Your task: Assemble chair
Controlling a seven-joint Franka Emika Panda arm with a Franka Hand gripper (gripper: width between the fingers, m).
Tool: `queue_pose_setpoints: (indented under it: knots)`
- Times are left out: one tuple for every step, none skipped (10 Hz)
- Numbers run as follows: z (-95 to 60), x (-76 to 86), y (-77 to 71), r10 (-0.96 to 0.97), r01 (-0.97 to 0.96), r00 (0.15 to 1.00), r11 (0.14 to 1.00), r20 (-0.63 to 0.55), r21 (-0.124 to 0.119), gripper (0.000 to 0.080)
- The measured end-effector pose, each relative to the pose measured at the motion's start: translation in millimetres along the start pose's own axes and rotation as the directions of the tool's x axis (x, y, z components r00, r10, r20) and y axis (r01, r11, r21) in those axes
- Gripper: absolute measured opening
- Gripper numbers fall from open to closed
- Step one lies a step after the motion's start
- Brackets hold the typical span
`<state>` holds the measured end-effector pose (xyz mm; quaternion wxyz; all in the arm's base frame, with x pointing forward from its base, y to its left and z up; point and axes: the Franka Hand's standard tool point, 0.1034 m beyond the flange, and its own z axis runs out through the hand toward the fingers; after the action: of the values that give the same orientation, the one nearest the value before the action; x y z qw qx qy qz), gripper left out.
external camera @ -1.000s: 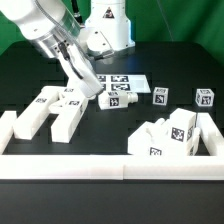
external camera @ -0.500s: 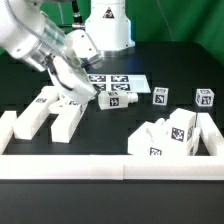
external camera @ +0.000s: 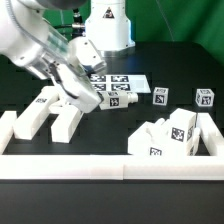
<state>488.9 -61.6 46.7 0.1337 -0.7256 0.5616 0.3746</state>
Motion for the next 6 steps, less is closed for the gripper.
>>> queue_pose_setpoints:
  knots:
    - [-1.4,-5.8,-8.2,-0.042,0.042,0.999,0.999,-0.005,-0.001,0.0649]
    - [-1.2,-4.2,-7.3,-0.038,0.038,0.999,0.999,-0.005,0.001,0.0649]
    - [-1.5,-2.9,-6.8,-0.035,0.035,0.999,0.999,-0.006,0.003,0.0649]
    - [-1.6,-2.7,-6.9,-0.035,0.035,0.999,0.999,-0.007,0.003,0.0649]
    - [-1.7,-2.3,-7.0,-0.035,0.036,0.999,0.999,-0.008,0.004,0.0649]
    - [-2.7,0.7,-9.9,-0.094,0.094,0.995,0.996,-0.046,-0.001,0.0649]
